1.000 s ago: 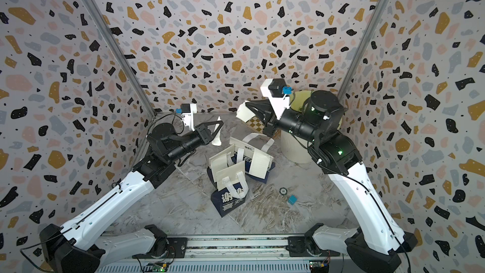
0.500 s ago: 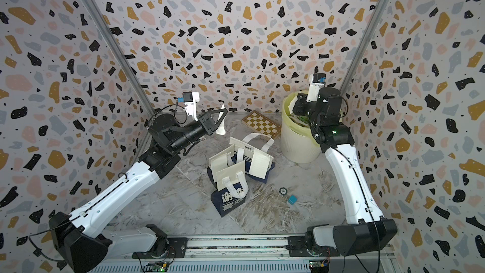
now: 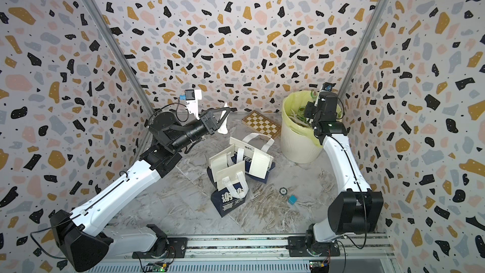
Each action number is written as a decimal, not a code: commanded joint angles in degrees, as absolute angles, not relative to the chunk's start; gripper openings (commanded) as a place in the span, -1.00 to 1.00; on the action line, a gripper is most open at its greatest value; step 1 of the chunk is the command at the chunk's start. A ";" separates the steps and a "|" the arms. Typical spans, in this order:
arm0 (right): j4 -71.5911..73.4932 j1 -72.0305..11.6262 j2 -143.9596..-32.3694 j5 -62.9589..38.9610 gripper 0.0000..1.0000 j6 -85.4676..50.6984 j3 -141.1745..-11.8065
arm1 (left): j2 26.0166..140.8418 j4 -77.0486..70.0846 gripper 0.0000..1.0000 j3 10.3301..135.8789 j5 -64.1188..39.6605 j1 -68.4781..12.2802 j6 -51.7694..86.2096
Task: Shred takeout receipts and throw away
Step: Place the takeout receipt in the trash bin.
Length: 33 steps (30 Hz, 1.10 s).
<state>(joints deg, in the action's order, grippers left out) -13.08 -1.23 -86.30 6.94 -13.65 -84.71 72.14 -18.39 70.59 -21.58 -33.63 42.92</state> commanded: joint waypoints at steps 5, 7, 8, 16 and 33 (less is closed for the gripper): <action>-17.98 -0.14 -85.74 9.25 0.67 -11.46 -88.49 | 70.05 -20.40 -1.00 69.65 -20.59 -33.92 41.79; -18.53 -0.29 -84.35 8.84 0.79 -9.90 -90.38 | 69.96 -21.27 -1.00 69.32 -20.30 -33.93 42.48; -19.47 -0.32 -83.91 8.51 0.83 -9.28 -91.99 | 69.96 -21.84 -1.00 69.17 -20.17 -33.93 43.02; -25.05 -0.84 -79.63 -0.87 0.91 -8.05 -97.01 | 70.83 -25.20 -1.00 68.73 -19.26 -33.93 46.76; -27.31 -7.54 -88.23 8.07 0.73 -1.16 -98.60 | 70.55 -26.81 -1.00 66.86 -17.56 -33.93 49.34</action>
